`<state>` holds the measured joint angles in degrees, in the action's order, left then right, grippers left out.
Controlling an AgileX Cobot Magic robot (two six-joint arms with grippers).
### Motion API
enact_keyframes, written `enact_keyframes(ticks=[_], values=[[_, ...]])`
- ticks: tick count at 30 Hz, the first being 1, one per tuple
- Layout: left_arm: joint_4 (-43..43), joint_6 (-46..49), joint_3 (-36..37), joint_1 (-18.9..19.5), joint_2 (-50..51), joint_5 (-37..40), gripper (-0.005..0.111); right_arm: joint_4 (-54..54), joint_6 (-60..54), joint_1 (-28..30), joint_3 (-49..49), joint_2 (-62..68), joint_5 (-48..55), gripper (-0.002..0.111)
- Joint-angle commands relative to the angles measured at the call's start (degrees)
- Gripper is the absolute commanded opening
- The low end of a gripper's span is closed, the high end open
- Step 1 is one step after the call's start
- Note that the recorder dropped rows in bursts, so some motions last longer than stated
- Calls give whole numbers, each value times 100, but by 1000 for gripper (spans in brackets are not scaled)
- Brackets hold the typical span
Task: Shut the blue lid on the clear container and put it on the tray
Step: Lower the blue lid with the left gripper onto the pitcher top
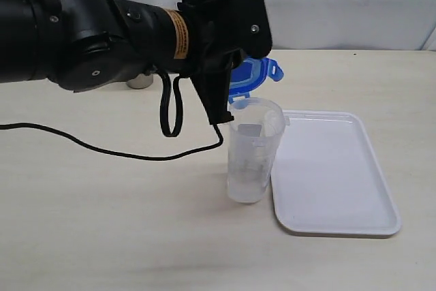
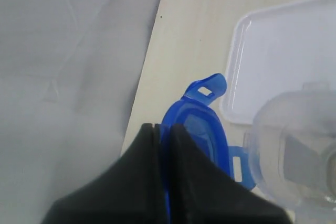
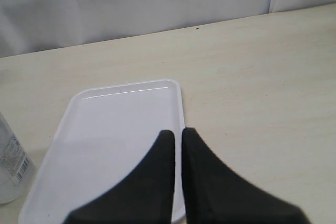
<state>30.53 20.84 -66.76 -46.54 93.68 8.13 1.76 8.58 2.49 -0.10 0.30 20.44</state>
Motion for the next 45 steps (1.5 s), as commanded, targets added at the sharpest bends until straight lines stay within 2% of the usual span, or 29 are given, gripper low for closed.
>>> enact_keyframes(ticks=[1,3,5,7,8,9,13,17,20,24,27,30,32,41,45], values=[[2543,-2123,34,-17,-54,760,0,-2,8,5,10,-30,-23,4],[4380,-4259,34,-83,-54,1616,0,-2,8,5,10,-30,-23,4],[6137,-6173,64,-223,-43,3141,0,-2,8,5,10,-30,-23,4],[6942,-6954,138,-377,-43,4256,0,-2,8,5,10,-30,-23,4],[6942,-6870,139,-477,-55,4493,0,-2,8,5,10,-30,-23,4],[6942,-6665,139,-555,-82,4400,0,-2,8,5,10,-30,-23,4],[6942,-5965,296,-1024,-172,3565,0,-2,8,5,10,-30,-23,4],[6942,-5967,338,-1467,-161,2543,0,-2,8,5,10,-30,-23,4],[6942,-5953,338,-1636,-161,2009,0,-2,8,5,10,-30,-23,4],[6942,-5762,338,-1784,-161,1927,0,-2,8,5,10,-30,-23,4],[6942,-5502,338,-1849,-161,2158,0,-2,8,5,10,-30,-23,4],[6942,-5545,338,-1832,-153,2749,0,-2,8,5,10,-30,-23,4],[6942,-5545,326,-1666,-104,2929,0,-2,8,5,10,-30,-23,4],[6942,-5884,314,-955,567,2750,0,-2,8,5,10,-30,-23,4],[6942,-6152,263,-849,807,2746,0,-2,8,5,10,-30,-23,4]])
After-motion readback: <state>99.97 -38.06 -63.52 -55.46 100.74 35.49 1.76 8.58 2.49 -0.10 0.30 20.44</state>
